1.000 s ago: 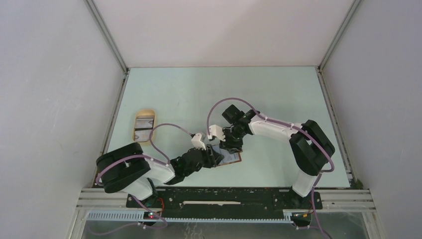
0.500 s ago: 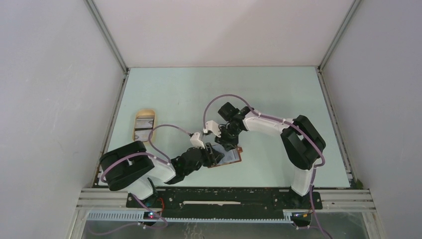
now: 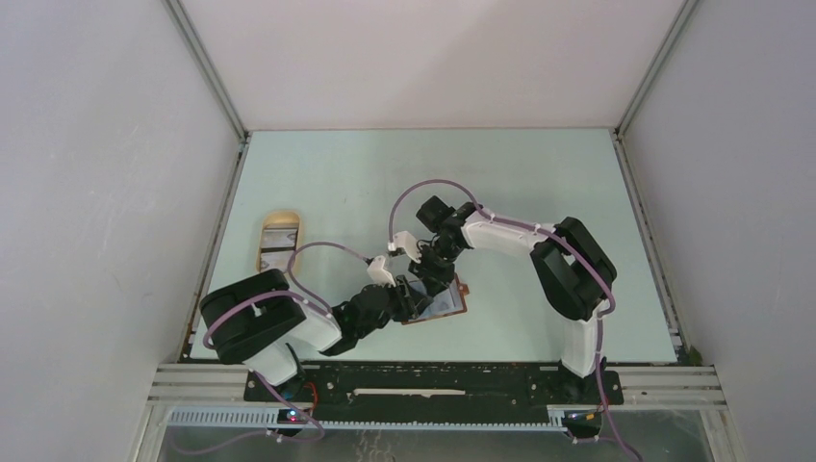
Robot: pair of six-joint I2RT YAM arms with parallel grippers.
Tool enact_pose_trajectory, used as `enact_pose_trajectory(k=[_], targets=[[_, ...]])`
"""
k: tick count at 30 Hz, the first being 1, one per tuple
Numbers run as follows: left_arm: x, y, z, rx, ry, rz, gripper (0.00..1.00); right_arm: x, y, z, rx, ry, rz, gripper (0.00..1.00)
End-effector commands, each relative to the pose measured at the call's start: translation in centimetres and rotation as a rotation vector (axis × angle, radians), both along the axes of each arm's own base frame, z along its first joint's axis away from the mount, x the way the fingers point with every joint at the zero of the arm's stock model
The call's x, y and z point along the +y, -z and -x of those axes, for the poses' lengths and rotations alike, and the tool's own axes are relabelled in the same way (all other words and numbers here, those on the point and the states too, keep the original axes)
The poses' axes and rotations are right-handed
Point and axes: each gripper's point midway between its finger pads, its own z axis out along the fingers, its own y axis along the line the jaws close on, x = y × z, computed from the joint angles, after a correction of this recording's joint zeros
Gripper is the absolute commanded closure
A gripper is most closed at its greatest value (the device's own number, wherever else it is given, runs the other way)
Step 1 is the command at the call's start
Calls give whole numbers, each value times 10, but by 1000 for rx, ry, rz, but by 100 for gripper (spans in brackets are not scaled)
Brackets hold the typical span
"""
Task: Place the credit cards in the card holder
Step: Open the card holder at the center of the board.
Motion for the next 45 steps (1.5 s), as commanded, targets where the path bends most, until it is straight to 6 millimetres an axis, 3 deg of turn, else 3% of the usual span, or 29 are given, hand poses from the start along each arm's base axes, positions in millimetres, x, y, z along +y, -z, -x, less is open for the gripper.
enact_pose_trajectory(k=[1,13,20,31,45], targets=[[6,18,7,24,33,-77,58,12,-11,8,71,8,-40,73],[6,27,6,43,28,-110,62,12,-39,2,104,52,-130,71],[5,24,6,34,33,-104,63,-6,-53,-15,25,81,-121,68],[3,19,7,23,47,-86,63,-21,-22,-33,-72,133,19,52],[1,20,8,22,57,-76,63,-19,4,-27,-39,137,84,52]])
